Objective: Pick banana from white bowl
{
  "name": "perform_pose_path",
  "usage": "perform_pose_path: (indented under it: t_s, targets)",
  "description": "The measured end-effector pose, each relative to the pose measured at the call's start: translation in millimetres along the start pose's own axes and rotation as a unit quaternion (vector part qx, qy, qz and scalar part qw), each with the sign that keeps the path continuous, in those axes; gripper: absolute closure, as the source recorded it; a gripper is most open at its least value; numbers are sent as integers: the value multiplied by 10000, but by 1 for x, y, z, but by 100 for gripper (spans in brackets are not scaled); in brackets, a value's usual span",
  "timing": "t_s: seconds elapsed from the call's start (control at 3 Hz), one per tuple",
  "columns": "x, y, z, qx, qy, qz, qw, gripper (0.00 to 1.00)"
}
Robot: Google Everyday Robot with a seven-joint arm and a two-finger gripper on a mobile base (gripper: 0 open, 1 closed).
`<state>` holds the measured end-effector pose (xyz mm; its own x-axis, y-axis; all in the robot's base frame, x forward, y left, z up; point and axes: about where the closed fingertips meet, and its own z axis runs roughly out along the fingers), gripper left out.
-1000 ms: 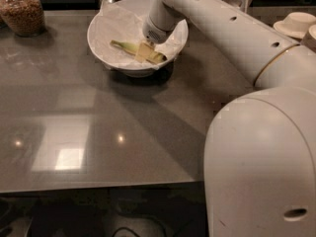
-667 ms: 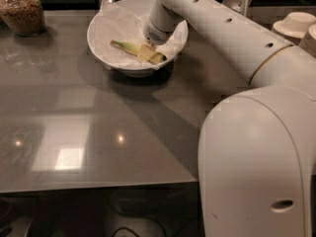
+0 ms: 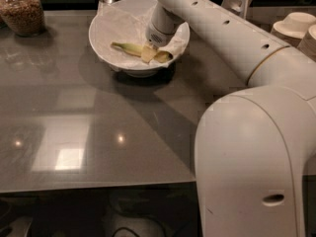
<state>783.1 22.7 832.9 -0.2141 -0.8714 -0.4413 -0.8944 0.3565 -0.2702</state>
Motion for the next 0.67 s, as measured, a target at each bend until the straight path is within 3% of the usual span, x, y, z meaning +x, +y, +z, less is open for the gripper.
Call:
perform_pose_path:
  t_s: [0.33,0.67]
  targets:
    - [-5,-2,-6,37,-59,-64,10000,95]
    - [-17,-2,-19,76,-189,-177,9996,100]
